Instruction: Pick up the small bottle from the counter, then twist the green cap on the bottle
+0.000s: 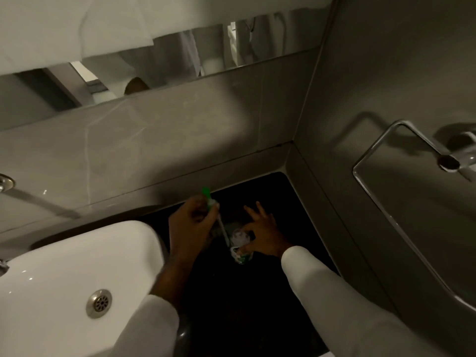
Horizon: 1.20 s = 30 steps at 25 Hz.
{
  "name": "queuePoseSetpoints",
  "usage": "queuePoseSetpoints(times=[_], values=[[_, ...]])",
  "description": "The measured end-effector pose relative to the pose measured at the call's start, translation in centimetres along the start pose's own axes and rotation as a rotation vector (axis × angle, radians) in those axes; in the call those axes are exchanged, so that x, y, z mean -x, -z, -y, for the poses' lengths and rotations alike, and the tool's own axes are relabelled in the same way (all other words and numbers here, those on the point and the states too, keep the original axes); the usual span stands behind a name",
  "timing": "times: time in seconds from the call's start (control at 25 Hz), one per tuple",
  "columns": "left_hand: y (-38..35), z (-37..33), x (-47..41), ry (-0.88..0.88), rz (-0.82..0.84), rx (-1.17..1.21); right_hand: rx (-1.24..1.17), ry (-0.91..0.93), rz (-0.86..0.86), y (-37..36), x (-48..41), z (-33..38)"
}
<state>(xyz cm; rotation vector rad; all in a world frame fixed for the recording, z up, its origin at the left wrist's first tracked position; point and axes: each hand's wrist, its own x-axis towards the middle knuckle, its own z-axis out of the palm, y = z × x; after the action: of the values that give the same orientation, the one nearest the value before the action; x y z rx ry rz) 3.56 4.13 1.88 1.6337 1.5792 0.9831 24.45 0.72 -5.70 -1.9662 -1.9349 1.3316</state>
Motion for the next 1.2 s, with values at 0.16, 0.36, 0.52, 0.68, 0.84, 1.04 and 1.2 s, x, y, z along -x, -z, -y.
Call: queuePoseSetpoints(times=[0.16,0.36,0.52,0.68,0.84,1.04,1.2], values=[[-0.1,-2.3,-0.3,-0.244,-0.026,0.158,0.068,-0.017,0.014,0.0,-0.3,0.6],[-1.3,-1.3,-0.1,-0.227,-0.040,0.123,0.048,-0.062,0.029,0.4,0.1,0.8],[-1.8,0.0,0.1,-0.178,-0.023,0.105,0.046,-0.080,0.026,0.5,0.3,0.8],[-3.0,2.0,1.1,-0.132,0.099,0.061,0.031,-0.091,0.020,0.4,0.4,1.0],[-4.0,4.5,2.3,-0.057,0.326,-0.015,0.015,-0.061,-0.016,0.3,0.3,0.9],[-4.3,5.5,2.8,0.031,0.443,-0.018,-0.037,-0.132,-0.013,0.0,0.0,0.7],[-4.8,4.3,2.3,-0.039,0.445,0.009,-0.070,-0.141,-0.028,-0.1,0.1,0.9]])
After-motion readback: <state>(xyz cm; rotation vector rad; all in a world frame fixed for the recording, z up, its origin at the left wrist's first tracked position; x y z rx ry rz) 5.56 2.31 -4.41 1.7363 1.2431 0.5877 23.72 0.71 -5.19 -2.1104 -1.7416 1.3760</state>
